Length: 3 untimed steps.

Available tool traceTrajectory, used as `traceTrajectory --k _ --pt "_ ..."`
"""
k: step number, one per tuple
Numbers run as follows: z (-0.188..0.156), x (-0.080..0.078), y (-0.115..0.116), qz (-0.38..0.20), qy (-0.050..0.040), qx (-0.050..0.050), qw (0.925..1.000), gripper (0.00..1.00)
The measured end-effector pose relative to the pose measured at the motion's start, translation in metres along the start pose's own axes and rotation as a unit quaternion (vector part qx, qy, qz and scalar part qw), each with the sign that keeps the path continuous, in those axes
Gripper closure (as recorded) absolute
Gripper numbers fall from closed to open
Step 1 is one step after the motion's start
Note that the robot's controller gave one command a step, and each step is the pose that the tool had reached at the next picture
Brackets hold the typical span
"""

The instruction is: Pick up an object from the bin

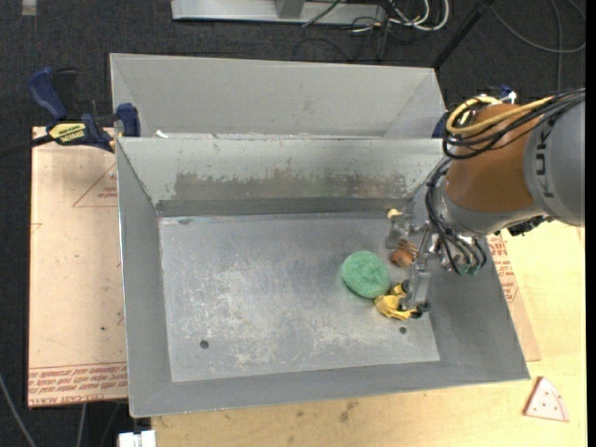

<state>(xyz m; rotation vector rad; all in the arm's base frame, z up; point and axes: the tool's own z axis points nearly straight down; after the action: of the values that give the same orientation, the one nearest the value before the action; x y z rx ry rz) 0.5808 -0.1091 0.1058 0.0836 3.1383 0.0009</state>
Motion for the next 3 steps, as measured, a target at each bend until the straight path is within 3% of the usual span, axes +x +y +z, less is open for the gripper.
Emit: traceTrajectory --k 1,3 --pt "0.024 -0.047 0.025 0.009 -0.0024 0.0 1.0 1.0" --pt "0.028 -0.055 0.014 0.012 -0.0023 -0.003 0.9999 1.0"
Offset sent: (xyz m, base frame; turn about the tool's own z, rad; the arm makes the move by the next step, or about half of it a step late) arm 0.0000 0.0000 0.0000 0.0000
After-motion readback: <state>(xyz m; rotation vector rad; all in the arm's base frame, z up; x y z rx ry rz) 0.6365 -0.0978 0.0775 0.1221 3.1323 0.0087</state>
